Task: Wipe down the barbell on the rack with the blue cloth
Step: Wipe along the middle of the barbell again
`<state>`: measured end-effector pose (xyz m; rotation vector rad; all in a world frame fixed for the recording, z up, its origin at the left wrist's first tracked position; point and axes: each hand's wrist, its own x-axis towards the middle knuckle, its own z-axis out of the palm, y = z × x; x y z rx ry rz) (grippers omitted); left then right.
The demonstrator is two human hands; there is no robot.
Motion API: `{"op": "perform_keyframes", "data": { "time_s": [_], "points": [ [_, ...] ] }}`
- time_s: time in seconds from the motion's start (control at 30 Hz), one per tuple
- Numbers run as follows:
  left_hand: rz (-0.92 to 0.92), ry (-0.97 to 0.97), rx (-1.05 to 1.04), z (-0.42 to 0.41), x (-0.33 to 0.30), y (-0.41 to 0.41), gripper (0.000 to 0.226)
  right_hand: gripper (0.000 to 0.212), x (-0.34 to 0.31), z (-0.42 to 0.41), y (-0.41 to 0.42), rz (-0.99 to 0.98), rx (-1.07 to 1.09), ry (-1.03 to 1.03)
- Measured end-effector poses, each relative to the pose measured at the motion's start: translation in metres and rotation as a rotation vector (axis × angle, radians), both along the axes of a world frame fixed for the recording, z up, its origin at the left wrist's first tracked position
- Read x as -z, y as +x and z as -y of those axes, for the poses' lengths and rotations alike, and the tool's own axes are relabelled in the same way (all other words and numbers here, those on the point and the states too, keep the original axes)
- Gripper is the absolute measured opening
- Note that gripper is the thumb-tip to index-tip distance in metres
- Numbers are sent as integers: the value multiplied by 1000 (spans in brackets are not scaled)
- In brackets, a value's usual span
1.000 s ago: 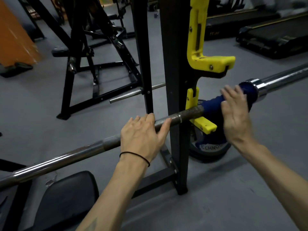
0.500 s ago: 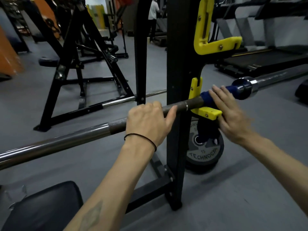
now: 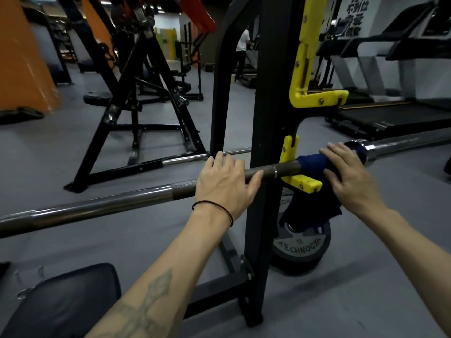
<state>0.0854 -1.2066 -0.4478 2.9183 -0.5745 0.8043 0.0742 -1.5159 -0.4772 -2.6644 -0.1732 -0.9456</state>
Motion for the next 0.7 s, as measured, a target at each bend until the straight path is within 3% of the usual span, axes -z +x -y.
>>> {"op": "perform_keyframes", "data": {
  "time_s": [0.13,0.2,0.37,0.47,0.6,0.7],
  "points": [
    [16,15,-3,-14,-1,-8,74,24,-35,-10,-16,-28,84,242],
    [18,6,-10,-28,0,-16,77,28,-53,-18,-28,10,161,299],
    [18,-16,-88,-63,-4,-27,79,36,-82,-77,-53,308,171,775],
    [36,-42,-122,-77,-11,-31,76,31,-87,-138,-58,435,14,954],
    [52,-35,-153,-93,-12,-35,75,36,-20,-217,-45,144,-182,598],
    [50,2,-168,-109,-9,-35,76,39,16,-223,-42,170,-160,227]
  ]
}}
